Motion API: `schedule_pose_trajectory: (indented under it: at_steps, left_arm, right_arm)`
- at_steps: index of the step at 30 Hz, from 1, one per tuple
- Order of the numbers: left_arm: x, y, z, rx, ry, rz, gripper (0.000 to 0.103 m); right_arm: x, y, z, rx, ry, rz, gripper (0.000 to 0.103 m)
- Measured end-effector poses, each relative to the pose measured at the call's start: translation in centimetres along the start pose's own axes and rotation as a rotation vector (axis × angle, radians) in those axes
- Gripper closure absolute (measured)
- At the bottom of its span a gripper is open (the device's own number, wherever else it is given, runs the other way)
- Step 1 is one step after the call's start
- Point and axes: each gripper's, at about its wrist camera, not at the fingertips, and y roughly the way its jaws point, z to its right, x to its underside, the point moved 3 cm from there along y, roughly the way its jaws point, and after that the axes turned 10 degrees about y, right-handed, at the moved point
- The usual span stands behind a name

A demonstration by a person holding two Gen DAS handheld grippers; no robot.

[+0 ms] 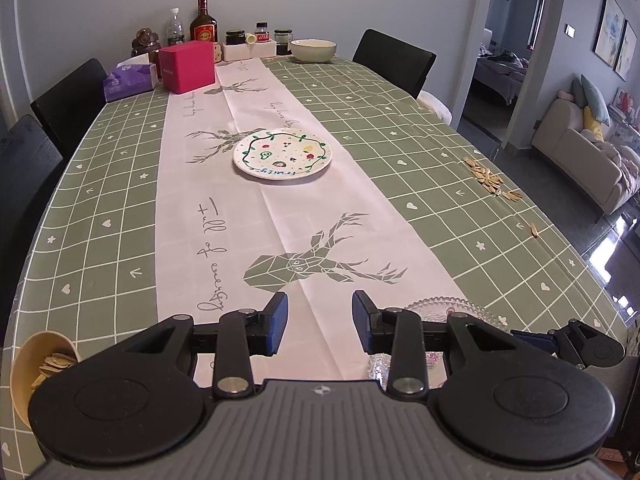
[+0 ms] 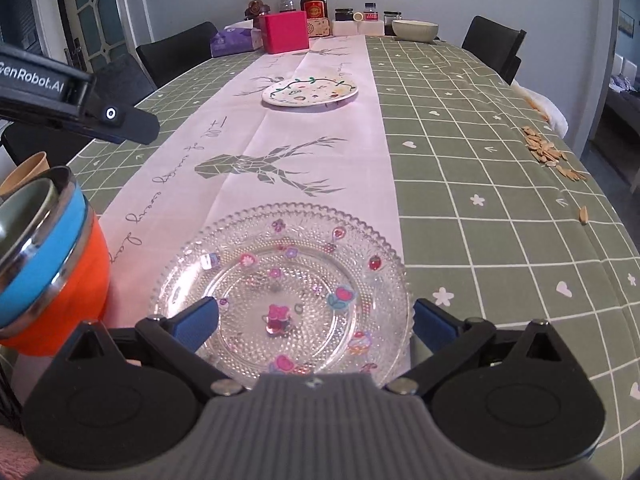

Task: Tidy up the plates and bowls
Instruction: 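Move both grippers to the white painted plate, then close both grippers on the white painted plate's rim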

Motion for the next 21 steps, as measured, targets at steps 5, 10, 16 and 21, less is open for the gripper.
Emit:
schedule_pose_trajectory:
  at_steps: [5,10,16,21]
  left_arm:
    - [0.0,-0.1,-0.2,-0.004,-0.01,0.004,0.057]
    - [-0.7,-0.7,-0.3,-0.023,0.008,0.039,0.046]
    - [-1.8,-0.8,-1.1,-0.043,-0.02,0.055,0.034]
    - [-3.2,-0.9,-2.3,-0.069,-0.056,0.087,0.026]
  right_arm:
    - [0.2,0.1,0.2,-0.011,0.001,0.001,0.003]
    - [-0.7,-0.6,1.3,-0.029,0.042,0.032,0.003]
    - [-2.6,-1.6,2.2,-0.049,0.03,0.072,0.003]
    - [-5.8,-2.0,2.8,-0.075,0.036,0.056,0.003]
